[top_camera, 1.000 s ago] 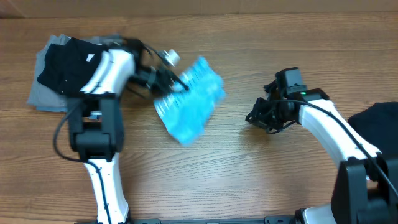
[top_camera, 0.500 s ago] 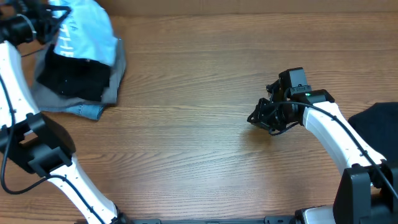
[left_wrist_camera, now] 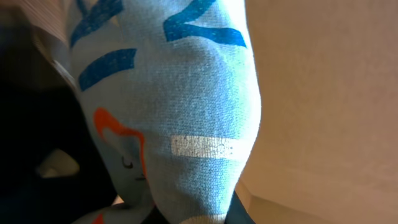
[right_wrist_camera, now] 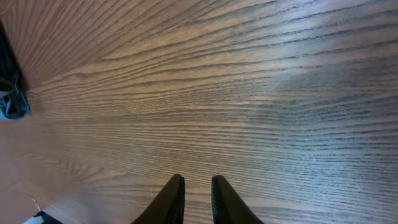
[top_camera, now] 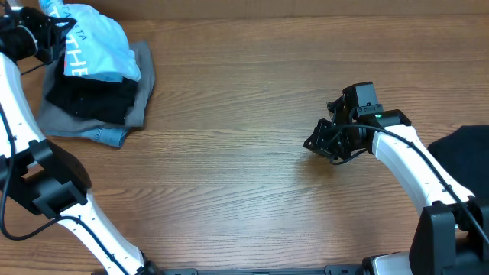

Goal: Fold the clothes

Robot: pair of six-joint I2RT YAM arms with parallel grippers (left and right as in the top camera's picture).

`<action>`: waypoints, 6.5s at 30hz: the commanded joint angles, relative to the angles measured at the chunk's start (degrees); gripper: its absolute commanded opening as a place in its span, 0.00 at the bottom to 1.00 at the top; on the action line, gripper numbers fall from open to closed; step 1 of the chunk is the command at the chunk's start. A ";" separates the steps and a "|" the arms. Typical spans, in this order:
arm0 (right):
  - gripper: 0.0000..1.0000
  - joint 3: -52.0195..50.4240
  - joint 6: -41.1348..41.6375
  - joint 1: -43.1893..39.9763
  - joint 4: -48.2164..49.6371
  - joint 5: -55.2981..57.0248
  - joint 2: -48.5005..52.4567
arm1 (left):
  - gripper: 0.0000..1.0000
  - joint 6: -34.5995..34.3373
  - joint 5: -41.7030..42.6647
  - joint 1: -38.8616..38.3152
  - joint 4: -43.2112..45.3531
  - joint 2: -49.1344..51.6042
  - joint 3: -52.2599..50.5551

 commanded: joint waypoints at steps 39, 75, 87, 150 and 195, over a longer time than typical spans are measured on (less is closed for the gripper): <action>0.19 0.28 0.17 -0.04 -1.11 -0.28 -0.96 | 0.57 33.29 -32.13 10.45 -18.23 -11.45 -8.07; 0.19 6.62 -7.69 -0.04 -2.62 -1.16 -9.81 | 0.66 44.24 -35.01 -8.92 -34.84 -26.43 11.56; 1.00 16.48 -11.87 -0.04 -3.17 13.35 -43.78 | 1.00 51.93 -20.98 -10.80 -45.55 -50.36 6.12; 1.00 -59.34 -17.62 -7.43 42.82 15.13 -91.54 | 1.00 51.21 -21.05 -10.78 -45.55 -51.45 4.94; 1.00 -59.34 -17.62 -7.43 42.82 15.15 -91.54 | 1.00 53.72 -28.35 -26.14 41.09 -117.15 -106.75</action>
